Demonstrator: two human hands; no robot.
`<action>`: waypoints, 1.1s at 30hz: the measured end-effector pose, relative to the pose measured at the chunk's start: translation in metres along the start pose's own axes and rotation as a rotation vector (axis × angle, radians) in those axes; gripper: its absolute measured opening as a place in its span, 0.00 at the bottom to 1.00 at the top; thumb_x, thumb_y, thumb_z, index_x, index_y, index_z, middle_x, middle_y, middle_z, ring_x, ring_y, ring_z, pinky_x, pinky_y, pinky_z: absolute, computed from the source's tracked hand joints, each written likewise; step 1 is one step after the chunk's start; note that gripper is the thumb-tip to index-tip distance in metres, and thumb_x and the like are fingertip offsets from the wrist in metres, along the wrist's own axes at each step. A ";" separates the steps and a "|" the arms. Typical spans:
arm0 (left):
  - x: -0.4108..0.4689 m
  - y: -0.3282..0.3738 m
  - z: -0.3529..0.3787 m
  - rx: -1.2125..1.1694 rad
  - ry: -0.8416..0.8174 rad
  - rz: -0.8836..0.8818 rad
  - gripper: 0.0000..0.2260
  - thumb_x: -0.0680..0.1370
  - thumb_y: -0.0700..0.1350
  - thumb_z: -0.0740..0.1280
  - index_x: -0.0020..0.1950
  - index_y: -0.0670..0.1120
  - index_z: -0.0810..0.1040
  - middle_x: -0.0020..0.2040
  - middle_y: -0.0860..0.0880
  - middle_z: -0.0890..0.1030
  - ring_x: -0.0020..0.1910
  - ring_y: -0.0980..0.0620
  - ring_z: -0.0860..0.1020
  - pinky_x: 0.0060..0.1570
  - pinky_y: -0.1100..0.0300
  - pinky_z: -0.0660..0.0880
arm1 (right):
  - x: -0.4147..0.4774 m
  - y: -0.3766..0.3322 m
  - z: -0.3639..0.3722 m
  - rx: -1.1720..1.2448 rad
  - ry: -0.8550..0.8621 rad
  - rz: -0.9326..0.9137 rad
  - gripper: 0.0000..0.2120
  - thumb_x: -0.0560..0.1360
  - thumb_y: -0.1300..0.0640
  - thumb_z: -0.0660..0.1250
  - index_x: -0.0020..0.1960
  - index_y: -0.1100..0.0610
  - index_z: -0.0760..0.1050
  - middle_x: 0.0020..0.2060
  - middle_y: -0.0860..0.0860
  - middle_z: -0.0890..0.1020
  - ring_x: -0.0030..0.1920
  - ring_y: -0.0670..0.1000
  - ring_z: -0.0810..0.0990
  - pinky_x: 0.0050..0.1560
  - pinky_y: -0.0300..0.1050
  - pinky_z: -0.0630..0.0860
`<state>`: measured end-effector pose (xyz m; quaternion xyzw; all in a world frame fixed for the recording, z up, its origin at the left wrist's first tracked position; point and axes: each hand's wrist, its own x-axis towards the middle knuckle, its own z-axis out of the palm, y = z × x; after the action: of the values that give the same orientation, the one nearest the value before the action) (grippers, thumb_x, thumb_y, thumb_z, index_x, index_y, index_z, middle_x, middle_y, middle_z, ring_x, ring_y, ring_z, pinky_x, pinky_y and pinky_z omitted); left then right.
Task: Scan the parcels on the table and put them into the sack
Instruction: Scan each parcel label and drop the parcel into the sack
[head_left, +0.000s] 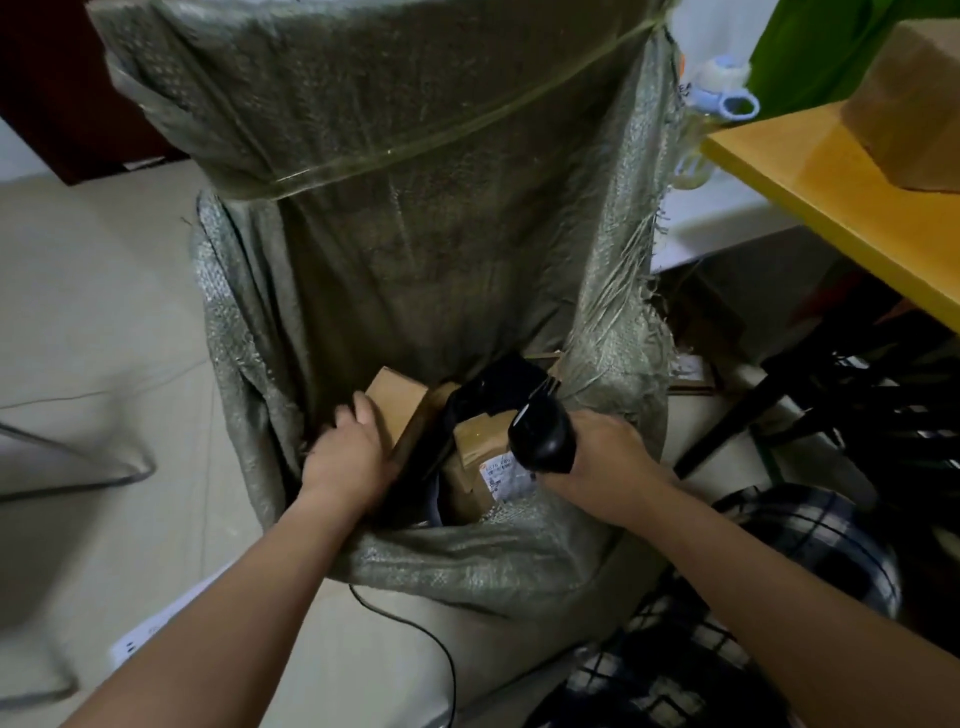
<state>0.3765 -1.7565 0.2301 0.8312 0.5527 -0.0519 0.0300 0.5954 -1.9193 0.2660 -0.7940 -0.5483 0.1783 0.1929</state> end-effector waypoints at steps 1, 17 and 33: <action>0.004 0.004 0.001 -0.009 0.029 0.023 0.40 0.76 0.63 0.61 0.76 0.39 0.50 0.64 0.38 0.67 0.57 0.36 0.74 0.52 0.47 0.73 | 0.001 0.000 0.002 0.013 0.003 0.003 0.12 0.67 0.45 0.71 0.43 0.50 0.73 0.44 0.50 0.80 0.50 0.55 0.79 0.55 0.48 0.71; 0.022 0.109 -0.054 -0.051 0.229 0.451 0.25 0.78 0.55 0.62 0.72 0.46 0.64 0.66 0.43 0.70 0.62 0.42 0.69 0.57 0.50 0.70 | -0.009 0.018 -0.054 0.246 0.317 0.164 0.11 0.66 0.47 0.75 0.38 0.48 0.73 0.35 0.44 0.77 0.38 0.38 0.76 0.34 0.35 0.72; -0.015 0.396 -0.177 -0.392 0.426 1.113 0.25 0.78 0.53 0.64 0.72 0.44 0.66 0.68 0.41 0.67 0.66 0.40 0.66 0.63 0.48 0.66 | -0.138 0.099 -0.231 0.558 1.077 0.381 0.13 0.69 0.60 0.76 0.49 0.48 0.78 0.42 0.44 0.82 0.44 0.40 0.79 0.44 0.30 0.71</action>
<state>0.7448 -1.9050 0.4043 0.9656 0.0300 0.2407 0.0939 0.7433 -2.1066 0.4253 -0.7758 -0.1561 -0.0786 0.6062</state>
